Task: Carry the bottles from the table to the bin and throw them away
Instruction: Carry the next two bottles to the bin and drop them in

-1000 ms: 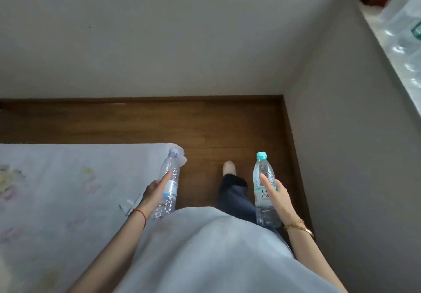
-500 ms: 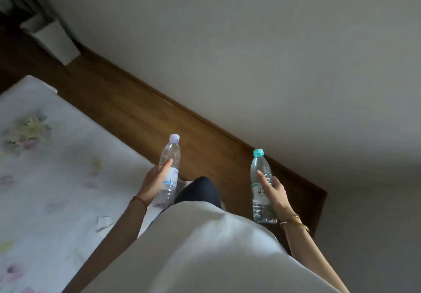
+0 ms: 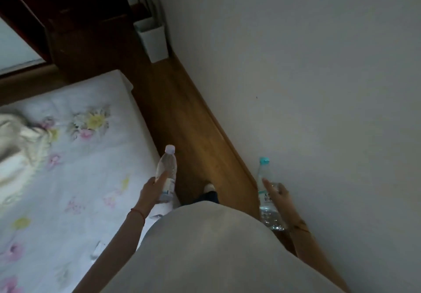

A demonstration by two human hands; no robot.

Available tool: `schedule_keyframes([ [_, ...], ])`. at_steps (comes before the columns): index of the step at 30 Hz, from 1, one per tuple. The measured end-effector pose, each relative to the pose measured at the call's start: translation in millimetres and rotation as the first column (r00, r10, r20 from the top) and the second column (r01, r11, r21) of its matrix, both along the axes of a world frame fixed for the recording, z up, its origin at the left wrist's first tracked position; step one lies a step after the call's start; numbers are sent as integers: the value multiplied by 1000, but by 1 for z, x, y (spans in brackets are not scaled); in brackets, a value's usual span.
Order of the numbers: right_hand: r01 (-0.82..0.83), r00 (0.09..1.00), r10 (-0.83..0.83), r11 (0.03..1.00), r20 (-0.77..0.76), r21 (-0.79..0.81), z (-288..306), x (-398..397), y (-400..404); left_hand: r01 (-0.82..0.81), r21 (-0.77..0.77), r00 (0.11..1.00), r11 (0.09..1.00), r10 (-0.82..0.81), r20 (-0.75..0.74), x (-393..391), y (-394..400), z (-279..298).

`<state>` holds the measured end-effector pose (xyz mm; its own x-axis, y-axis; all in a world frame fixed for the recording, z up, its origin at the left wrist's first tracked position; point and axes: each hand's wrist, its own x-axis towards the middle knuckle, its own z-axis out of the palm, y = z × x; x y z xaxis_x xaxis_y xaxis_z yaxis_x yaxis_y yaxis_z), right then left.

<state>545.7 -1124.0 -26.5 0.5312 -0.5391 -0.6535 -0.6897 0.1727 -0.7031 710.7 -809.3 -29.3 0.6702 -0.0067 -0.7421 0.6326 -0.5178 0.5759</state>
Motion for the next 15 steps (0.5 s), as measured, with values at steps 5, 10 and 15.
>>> schedule_keyframes([
  [5,-150,988,152,984,7,-92,13,152,-31,-83,8,997,996,83,0,108,7,2],
  [10,-250,968,248,960,-34,-125,6,263,-47,-271,-6,956,963,268,-119,184,6,3],
  [15,-309,951,306,942,-46,-130,-16,400,-65,-341,-42,939,939,338,-69,266,-9,-8],
])
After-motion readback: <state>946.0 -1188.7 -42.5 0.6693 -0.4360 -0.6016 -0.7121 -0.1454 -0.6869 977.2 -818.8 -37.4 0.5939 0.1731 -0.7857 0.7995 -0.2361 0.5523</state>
